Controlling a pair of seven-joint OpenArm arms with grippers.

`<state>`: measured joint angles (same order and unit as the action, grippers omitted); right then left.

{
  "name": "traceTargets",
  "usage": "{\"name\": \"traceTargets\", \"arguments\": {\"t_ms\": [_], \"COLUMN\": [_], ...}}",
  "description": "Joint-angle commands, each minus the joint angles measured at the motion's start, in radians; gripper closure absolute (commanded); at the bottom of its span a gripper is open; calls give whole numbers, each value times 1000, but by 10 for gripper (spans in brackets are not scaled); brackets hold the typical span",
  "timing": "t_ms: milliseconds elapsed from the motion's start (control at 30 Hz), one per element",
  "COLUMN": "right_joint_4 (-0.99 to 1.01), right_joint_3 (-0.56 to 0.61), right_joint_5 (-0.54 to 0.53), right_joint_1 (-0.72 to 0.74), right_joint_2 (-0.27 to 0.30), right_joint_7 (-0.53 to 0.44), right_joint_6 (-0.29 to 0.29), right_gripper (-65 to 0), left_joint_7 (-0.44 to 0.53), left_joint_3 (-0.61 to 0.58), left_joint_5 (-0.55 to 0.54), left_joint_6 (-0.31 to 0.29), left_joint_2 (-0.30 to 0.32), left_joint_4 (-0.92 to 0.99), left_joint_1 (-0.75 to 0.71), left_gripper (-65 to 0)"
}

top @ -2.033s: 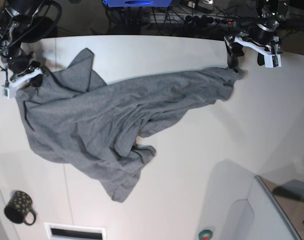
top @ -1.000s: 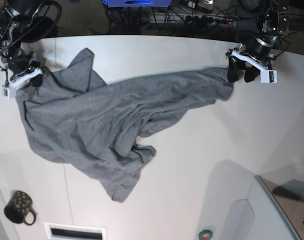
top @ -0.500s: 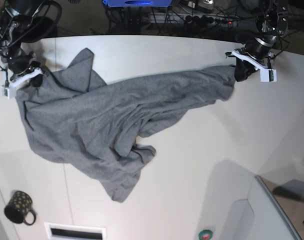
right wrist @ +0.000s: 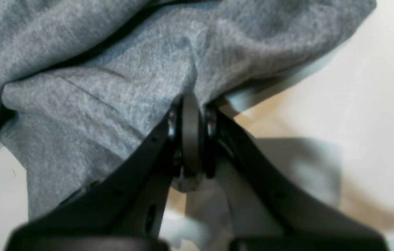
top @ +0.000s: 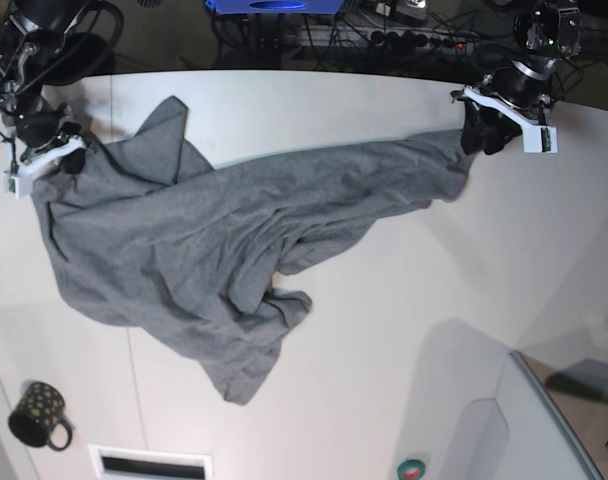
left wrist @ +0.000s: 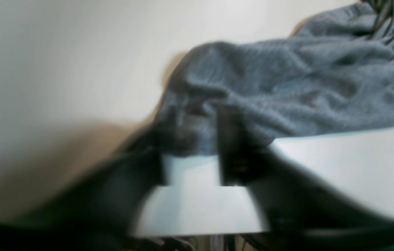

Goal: Layout the t-shirt on the table in an organized manner, then fold the t-shirt properly
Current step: 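Release and regrasp the shirt edge with the left gripper, then regrasp the shirt edge with the right gripper beside the left gripper's edge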

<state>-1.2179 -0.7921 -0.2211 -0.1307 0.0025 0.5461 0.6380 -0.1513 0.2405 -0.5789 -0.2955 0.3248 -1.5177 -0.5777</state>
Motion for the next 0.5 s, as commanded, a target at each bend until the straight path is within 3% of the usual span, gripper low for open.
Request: {"name": "traceTargets", "arguments": {"t_ms": [0, 67, 133, 467], "right_joint_4": [-9, -9, -9, -7], "right_joint_3": [3, 3, 3, 4], "right_joint_5": [24, 24, 24, 25], "right_joint_1": [-2, -2, -2, 6], "right_joint_2": [6, 6, 6, 6], "right_joint_7": [27, 27, 27, 27], "right_joint_6": [4, 4, 4, 4], "right_gripper": [-8, -8, -8, -8], "left_joint_7": [22, 23, 23, 22], "left_joint_3": [20, 46, 66, -37], "left_joint_5": [-11, -11, -8, -5], "left_joint_6": [-8, -9, -11, -12], "left_joint_2": [6, -6, -13, -10], "left_joint_4": [-13, 3, 38, 141], "left_joint_1": [-11, -11, -5, 107], "left_gripper": [-377, -540, -635, -640]}}
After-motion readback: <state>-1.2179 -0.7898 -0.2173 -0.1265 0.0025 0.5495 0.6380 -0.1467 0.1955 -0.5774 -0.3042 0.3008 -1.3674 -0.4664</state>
